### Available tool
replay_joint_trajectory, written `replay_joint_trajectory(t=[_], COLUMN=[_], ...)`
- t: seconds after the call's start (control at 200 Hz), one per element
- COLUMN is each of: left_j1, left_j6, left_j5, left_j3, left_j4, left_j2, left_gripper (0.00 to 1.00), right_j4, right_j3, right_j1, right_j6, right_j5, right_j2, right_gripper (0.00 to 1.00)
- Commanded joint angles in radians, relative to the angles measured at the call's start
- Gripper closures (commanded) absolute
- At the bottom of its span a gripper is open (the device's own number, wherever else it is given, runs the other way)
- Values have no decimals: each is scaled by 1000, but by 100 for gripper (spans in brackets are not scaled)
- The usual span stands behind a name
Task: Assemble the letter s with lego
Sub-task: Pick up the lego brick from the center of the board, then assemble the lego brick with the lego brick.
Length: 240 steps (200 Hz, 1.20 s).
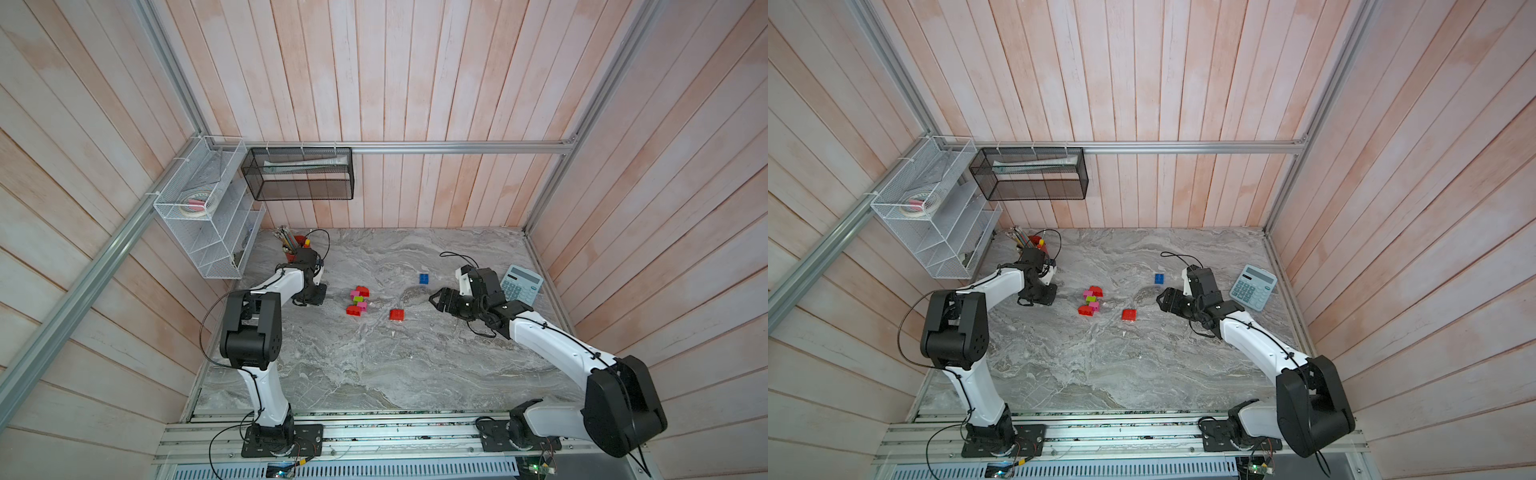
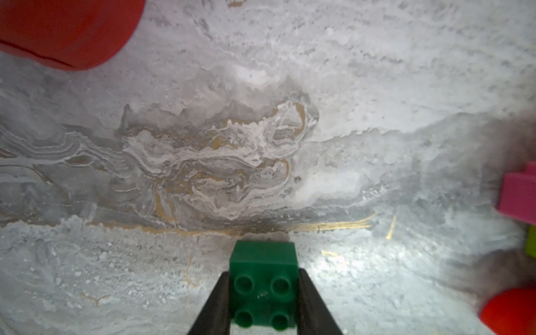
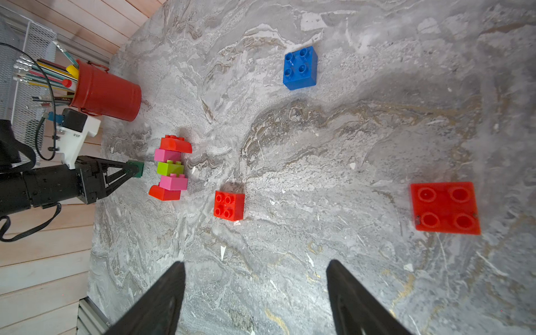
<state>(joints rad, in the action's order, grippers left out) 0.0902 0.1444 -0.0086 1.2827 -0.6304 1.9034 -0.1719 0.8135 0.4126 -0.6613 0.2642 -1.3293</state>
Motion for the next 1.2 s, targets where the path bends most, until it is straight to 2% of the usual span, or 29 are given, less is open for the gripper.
replay_joint_trajectory(t=[0.0, 0.37, 0.57, 0.82, 1.195], left_j1=[23, 164, 272, 402, 578], left_j6=[-37, -215, -389, -594, -758], left_j5=[19, 19, 25, 25, -10], left_j3=[31, 26, 42, 90, 208], left_j4=[-59, -201, -239, -265, -281], left_j2=[-60, -201, -231, -193, -67], left_gripper=[66, 66, 66, 66, 66], right_j4=[21, 39, 57, 96, 149], right_j3=[-9, -11, -12, -41, -107], right_j1=[-9, -34, -37, -46, -73], right_j6=[9, 31, 52, 70, 80], right_j5=[16, 42, 86, 152, 208], right_j2=[-7, -22, -37, -44, -26], right_gripper=[22, 22, 21, 20, 19])
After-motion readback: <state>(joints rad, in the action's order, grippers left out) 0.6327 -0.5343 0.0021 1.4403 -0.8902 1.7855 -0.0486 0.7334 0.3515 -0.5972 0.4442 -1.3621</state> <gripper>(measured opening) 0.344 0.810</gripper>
